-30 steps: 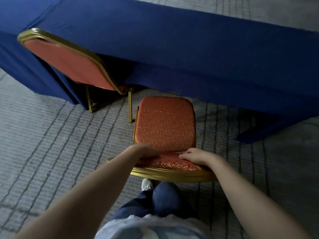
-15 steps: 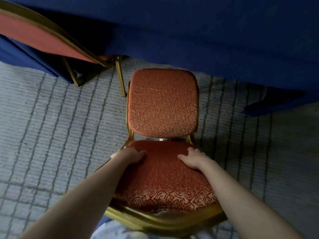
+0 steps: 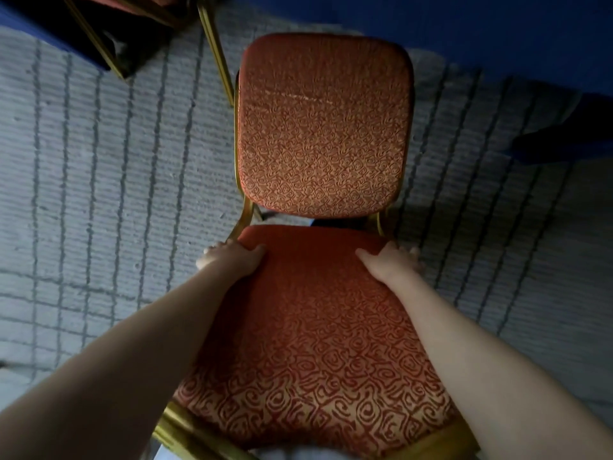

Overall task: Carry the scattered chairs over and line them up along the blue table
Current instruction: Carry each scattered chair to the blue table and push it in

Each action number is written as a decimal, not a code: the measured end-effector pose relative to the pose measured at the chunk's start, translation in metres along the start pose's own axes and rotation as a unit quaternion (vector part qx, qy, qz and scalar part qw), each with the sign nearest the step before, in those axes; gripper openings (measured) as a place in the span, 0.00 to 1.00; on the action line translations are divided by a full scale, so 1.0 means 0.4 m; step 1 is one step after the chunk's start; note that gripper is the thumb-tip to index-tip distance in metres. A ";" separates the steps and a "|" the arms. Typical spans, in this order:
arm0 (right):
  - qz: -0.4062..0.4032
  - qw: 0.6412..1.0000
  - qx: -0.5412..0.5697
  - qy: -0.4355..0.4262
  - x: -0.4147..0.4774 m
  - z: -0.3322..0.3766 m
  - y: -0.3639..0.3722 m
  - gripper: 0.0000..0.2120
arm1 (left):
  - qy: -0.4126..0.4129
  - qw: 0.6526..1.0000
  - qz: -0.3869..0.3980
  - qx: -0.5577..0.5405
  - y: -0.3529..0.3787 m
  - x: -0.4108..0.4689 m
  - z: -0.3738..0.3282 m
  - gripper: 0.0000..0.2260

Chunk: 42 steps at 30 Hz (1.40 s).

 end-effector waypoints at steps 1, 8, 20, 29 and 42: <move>0.001 1.000 0.003 0.001 0.005 -0.004 0.000 0.43 | -0.003 1.000 0.005 0.004 0.000 0.006 0.001 0.47; 0.033 0.994 0.100 0.011 0.027 -0.010 0.012 0.50 | -0.013 0.999 0.006 -0.042 -0.004 0.009 0.004 0.42; 0.059 0.981 0.181 0.023 0.016 -0.025 0.001 0.60 | -0.026 0.996 0.027 -0.083 0.008 0.051 0.025 0.54; 0.082 0.982 0.170 0.017 -0.015 -0.013 -0.079 0.48 | 0.021 0.996 0.041 -0.074 -0.099 -0.027 -0.023 0.38; 0.113 0.981 0.157 -0.003 -0.087 -0.014 -0.218 0.45 | 0.018 0.995 0.068 -0.075 -0.263 -0.087 -0.037 0.35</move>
Point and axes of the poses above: each hand's wrist, its own x-axis towards the middle knuckle, its own y-axis out of the palm, z = x × y, the point moved 3 cm from there along x, towards the middle knuckle, and after that the axes turned 4 degrees about -x, right-handed, at the moved point
